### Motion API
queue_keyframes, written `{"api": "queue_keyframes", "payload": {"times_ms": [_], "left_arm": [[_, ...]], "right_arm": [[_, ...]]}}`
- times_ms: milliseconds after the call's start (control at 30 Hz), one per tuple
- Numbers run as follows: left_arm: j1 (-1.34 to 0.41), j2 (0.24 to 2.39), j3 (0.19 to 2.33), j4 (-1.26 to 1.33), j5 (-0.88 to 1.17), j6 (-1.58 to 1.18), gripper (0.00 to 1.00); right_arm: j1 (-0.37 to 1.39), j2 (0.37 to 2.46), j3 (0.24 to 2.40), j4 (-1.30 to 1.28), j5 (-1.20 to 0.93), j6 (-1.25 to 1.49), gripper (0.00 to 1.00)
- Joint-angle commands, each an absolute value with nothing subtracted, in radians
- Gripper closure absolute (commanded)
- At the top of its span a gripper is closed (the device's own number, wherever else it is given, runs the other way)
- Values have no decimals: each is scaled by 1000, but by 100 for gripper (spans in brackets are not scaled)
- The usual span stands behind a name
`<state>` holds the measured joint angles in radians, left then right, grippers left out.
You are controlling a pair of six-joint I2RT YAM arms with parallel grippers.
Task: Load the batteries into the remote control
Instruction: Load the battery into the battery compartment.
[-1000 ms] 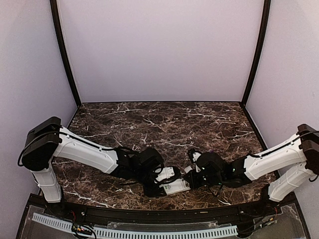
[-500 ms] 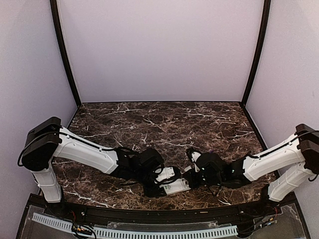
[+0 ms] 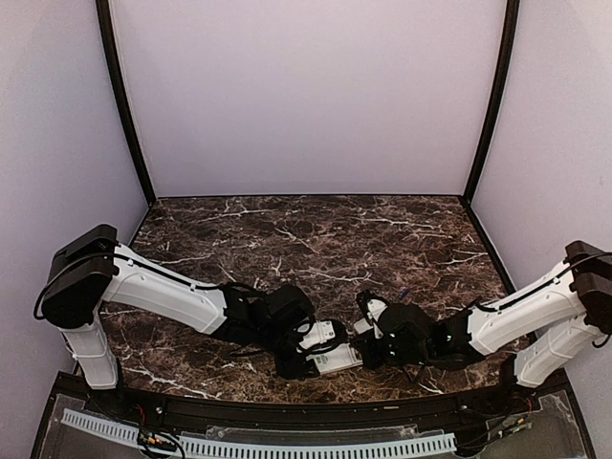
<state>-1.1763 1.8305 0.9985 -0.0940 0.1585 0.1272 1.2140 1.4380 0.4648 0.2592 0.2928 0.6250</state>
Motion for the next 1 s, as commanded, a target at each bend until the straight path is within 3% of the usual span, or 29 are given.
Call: {"api": "queue_keyframes", "payload": {"times_ms": [0, 967], "left_arm": [[-1187, 1853, 961, -225, 156, 110, 89], [-1187, 1847, 945, -237, 122, 97, 91]], "right_arm": [[1234, 1431, 444, 189, 308, 634, 100], [1265, 1514, 481, -46, 375, 749, 100]]}}
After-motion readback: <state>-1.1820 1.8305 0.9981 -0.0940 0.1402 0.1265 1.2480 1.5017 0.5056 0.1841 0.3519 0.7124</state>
